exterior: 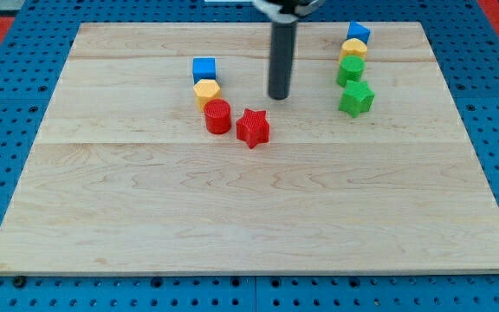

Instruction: Slide the red star vertically below the green star

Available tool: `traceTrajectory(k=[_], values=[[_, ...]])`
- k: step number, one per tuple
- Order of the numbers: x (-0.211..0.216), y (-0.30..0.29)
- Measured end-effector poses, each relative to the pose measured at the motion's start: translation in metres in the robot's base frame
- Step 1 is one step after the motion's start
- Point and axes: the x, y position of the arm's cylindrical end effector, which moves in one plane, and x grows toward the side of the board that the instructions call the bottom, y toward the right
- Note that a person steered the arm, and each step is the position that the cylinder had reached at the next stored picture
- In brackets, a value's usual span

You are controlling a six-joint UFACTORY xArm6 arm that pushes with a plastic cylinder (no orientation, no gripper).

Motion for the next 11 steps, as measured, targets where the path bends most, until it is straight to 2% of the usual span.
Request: traceTrajectory(k=[2, 3, 5, 8, 10, 11], values=[[0.041, -0.071], [0.05, -0.057], [0.065, 0.013], [0.099, 0.042], [0.08, 0.087], [0.078, 0.088]])
